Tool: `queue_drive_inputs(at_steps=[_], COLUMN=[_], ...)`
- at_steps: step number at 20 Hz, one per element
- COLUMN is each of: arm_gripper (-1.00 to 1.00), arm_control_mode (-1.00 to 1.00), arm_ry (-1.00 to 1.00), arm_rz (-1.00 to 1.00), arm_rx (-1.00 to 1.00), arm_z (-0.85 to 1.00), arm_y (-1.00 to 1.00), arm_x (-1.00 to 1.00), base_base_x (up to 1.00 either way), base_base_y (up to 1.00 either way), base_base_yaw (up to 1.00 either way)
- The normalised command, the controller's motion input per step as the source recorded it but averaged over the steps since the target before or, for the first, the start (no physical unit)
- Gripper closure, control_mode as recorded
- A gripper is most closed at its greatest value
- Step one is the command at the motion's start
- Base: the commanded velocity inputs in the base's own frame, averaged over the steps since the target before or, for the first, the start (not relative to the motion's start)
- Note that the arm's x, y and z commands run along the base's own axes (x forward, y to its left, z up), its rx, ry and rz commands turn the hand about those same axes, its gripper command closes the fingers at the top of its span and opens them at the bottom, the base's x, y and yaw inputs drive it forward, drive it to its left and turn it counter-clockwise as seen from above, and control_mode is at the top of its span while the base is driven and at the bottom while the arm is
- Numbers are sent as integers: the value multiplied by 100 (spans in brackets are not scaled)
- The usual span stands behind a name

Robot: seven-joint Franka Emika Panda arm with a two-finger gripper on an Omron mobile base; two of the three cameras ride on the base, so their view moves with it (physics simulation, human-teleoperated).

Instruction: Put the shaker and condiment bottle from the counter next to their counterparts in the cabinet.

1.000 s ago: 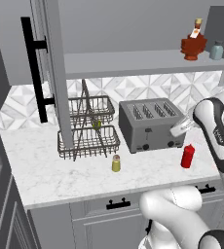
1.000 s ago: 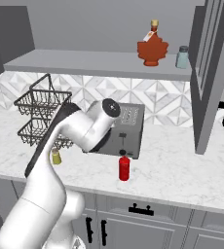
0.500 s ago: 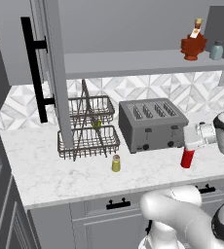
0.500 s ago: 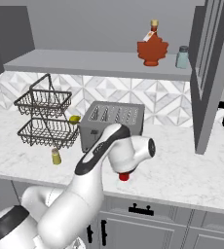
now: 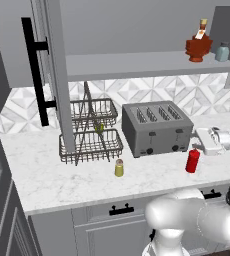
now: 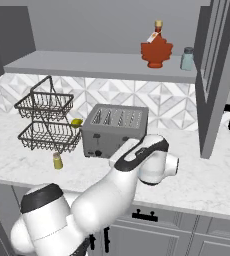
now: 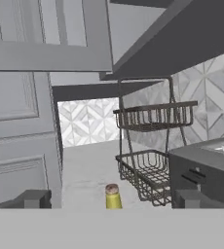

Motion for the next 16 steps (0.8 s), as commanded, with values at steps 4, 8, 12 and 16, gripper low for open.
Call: queue_drive_inputs(at_steps=[4,8,12,16], arm_gripper=[-100,-100,-100,-100], arm_control_mode=[-100,-100,-100,-100], arm_ry=[-3,0,1,0], arm_rz=[10,0,4,5], arm_rx=[12,0,-18,-22], arm_z=[-2,0,-14,-22], arm_y=[-74,0,-23,-42], arm_x=[2,0,-1,-2], base_base_x=[0,0,0,0], base_base_y=[0,0,0,0], base_base_yaw=[0,0,0,0])
